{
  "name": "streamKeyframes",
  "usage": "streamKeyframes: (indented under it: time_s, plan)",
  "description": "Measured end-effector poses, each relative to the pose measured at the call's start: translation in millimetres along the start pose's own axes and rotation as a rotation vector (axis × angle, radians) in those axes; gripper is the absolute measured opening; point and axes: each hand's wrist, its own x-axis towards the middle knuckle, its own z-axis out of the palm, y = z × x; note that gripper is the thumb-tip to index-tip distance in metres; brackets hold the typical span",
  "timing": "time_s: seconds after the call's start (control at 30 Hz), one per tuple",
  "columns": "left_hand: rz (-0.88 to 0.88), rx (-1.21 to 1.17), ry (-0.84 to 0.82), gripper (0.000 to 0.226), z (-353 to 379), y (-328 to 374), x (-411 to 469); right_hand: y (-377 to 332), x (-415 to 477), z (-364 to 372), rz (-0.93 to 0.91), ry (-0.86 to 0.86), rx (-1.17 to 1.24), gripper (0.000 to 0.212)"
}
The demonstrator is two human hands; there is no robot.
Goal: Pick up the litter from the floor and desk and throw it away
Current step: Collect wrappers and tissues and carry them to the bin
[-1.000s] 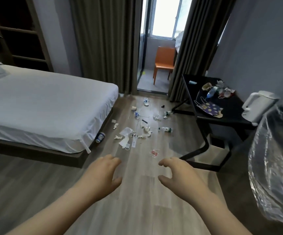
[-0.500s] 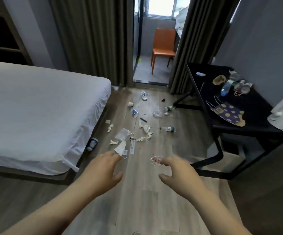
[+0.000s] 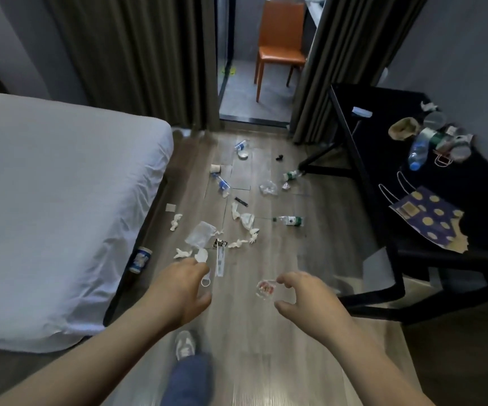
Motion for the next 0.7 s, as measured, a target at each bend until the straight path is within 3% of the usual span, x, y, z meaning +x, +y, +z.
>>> streamKeyframes:
  time_s: [0.37, 0.7]
  plan:
    - [0.163, 0.022, -0.123, 0.032, 0.9, -66.7, 204.6, 7.9, 176.7, -1.9, 0.217, -0.029, 0.064, 0.041]
    - [0.219, 0.040, -0.211, 0.034, 32.7, -65.7, 338.1, 67.5, 280.5, 13.5, 0.324, -0.085, 0.092, 0.039]
